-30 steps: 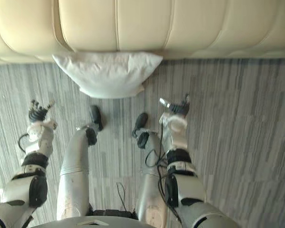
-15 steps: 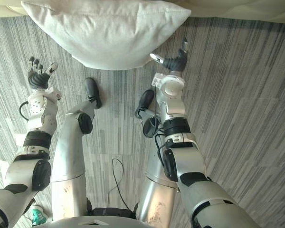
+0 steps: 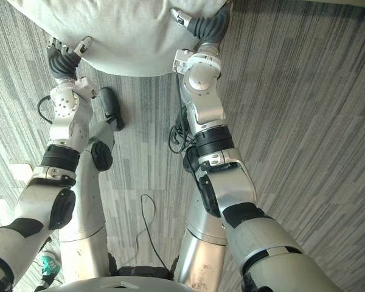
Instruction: Pick up cushions and gather them together orderly.
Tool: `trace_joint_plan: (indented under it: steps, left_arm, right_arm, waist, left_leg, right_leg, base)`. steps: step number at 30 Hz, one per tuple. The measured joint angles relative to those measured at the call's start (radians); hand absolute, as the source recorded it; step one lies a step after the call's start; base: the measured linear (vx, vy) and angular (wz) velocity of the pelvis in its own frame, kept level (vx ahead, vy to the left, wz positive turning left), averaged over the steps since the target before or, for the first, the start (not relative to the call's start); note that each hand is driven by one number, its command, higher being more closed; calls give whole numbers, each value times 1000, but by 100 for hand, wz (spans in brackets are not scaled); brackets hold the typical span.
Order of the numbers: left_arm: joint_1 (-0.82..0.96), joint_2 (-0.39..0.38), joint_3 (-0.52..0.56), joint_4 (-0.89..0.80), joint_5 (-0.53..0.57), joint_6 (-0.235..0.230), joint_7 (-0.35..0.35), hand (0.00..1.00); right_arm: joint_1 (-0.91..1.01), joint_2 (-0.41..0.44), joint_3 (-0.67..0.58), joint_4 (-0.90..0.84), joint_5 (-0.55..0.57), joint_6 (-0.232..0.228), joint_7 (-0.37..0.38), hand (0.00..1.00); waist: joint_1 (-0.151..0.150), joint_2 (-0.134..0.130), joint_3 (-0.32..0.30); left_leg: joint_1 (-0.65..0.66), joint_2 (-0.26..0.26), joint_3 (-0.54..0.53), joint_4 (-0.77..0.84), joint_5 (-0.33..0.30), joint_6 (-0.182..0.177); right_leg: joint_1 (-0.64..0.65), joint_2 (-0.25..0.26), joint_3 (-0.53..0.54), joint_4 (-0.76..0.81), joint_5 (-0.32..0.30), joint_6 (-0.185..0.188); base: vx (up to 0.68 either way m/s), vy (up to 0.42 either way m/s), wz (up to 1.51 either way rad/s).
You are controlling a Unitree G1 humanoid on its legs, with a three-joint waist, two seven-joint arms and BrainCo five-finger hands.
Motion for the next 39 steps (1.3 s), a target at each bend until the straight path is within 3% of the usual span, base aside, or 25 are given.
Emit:
trace_joint_plan:
  steps: [4,9,12,14,17,22,23,29,33,36,39]
  left_arm:
    - [37,-20,-2,-109,11,0,17,100]
    - [161,-80,-30,-306,59,-3,26,100]
    - [266,-125,-68,-427,83,-10,37,100]
    - [385,-156,-117,-500,100,-19,39,100]
    - [500,-166,-166,-602,152,-36,38,100]
    - [689,-167,-225,-727,177,-51,32,100]
    - [766,-166,-236,-754,177,-56,18,100]
    - [1021,-158,-260,-829,176,-86,-28,100]
    - [1082,-153,-261,-831,174,-94,-55,100]
    - [1127,-154,-261,-831,167,-104,-72,100]
    - [1158,-156,-260,-823,153,-104,-76,100]
  right_arm:
    - [85,34,-13,-42,20,-43,13,100]
    - [276,57,-15,-90,23,-45,42,100]
    - [423,95,-13,-196,25,-48,57,100]
    - [551,96,4,-265,3,-65,62,100]
    - [689,95,28,-394,-77,-74,65,100]
    - [929,97,87,-535,-121,-90,91,100]
    - [1010,96,109,-566,-123,-89,109,100]
    - [1254,95,161,-699,-158,-90,183,100]
    - [1284,96,162,-699,-159,-90,208,100]
    - [1285,95,163,-700,-165,-90,213,100]
    - [1278,93,163,-700,-197,-89,213,100]
  waist:
    - [-10,-1,-2]
    - [-15,-1,-2]
    - [-17,-2,-3]
    - [-17,-4,-122]
    - [-19,-5,-127]
    - [-17,-5,-161]
    - [-16,-7,-174]
    - [-10,-13,-293]
    - [0,-17,-345]
    - [12,-14,-350]
    - [13,-12,-355]
  left_leg:
    - [52,3,4,-34,6,-9]
    - [175,1,3,-106,29,-16]
    - [309,0,5,-151,34,-24]
    - [334,-4,13,-183,19,-31]
    - [490,-11,28,-226,14,-37]
    - [705,-34,40,-298,-7,-43]
    - [793,-40,46,-319,-17,-45]
    - [1035,-57,62,-411,-43,-46]
    - [1115,-55,72,-438,-57,-52]
    - [1148,-32,63,-370,-100,-63]
    - [1122,-15,58,-277,-100,-60]
  right_leg:
    - [49,9,-4,-34,8,-5]
    - [171,22,-20,-93,16,-9]
    - [308,24,-42,-138,15,-8]
    - [329,26,-42,-164,2,8]
    - [485,26,-43,-212,-3,17]
    - [703,24,-48,-293,-18,41]
    - [794,25,-49,-325,-21,45]
    - [1048,31,-61,-446,-24,59]
    - [1133,43,-61,-494,-25,66]
    - [1199,59,-63,-503,-51,73]
    - [1249,59,-89,-514,-73,68]
  base:
    - [-21,-13,-3]
    - [-11,-32,1]
    - [-5,-62,4]
    - [10,-45,4]
    - [44,-23,1]
    - [89,-8,5]
    - [125,1,3]
    - [165,10,2]
    - [84,4,-7]
    - [65,-4,-4]
    - [37,16,26]
